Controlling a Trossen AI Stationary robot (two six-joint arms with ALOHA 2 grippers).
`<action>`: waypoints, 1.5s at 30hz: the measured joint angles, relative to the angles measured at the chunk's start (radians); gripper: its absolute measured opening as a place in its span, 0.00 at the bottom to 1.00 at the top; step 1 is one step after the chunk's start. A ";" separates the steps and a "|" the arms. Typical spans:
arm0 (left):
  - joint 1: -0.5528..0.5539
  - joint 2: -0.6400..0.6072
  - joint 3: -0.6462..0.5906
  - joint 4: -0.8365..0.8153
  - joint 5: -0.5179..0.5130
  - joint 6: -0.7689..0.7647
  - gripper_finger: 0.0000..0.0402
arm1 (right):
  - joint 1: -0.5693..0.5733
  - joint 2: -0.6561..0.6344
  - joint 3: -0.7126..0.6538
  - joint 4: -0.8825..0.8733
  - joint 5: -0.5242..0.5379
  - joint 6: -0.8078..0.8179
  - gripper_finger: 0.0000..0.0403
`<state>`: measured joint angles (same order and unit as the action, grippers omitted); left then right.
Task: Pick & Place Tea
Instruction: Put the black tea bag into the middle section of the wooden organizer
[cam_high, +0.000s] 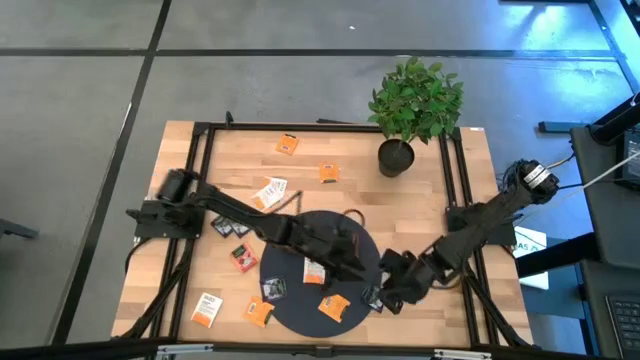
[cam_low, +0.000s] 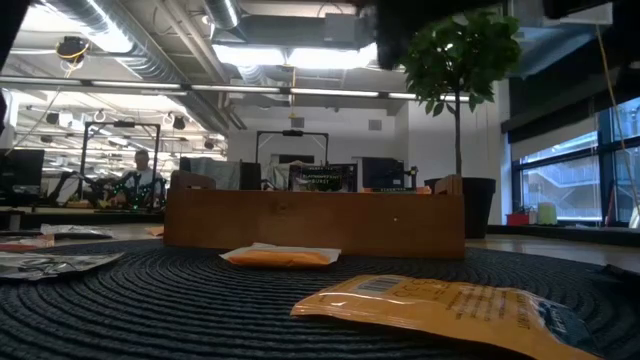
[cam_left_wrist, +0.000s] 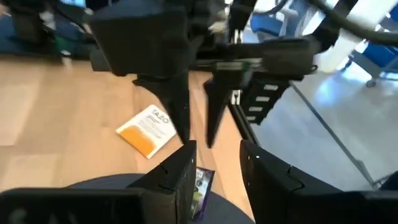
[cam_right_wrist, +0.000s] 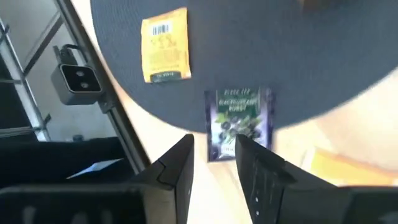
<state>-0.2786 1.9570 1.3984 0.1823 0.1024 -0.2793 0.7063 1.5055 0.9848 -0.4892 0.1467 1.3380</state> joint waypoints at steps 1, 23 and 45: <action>-0.003 0.024 0.022 -0.012 0.009 0.000 0.30 | 0.014 0.012 0.000 0.013 0.002 0.027 0.30; -0.088 0.364 0.135 0.055 -0.130 -0.170 0.30 | 0.101 0.250 0.000 0.110 0.070 0.252 0.30; -0.090 0.376 0.137 -0.045 -0.142 -0.171 0.30 | 0.080 0.288 0.002 0.131 0.015 0.255 0.30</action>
<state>-0.3690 2.3327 1.5356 0.1378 -0.0400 -0.4500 0.7860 1.7935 0.9867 -0.3584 0.1613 1.5927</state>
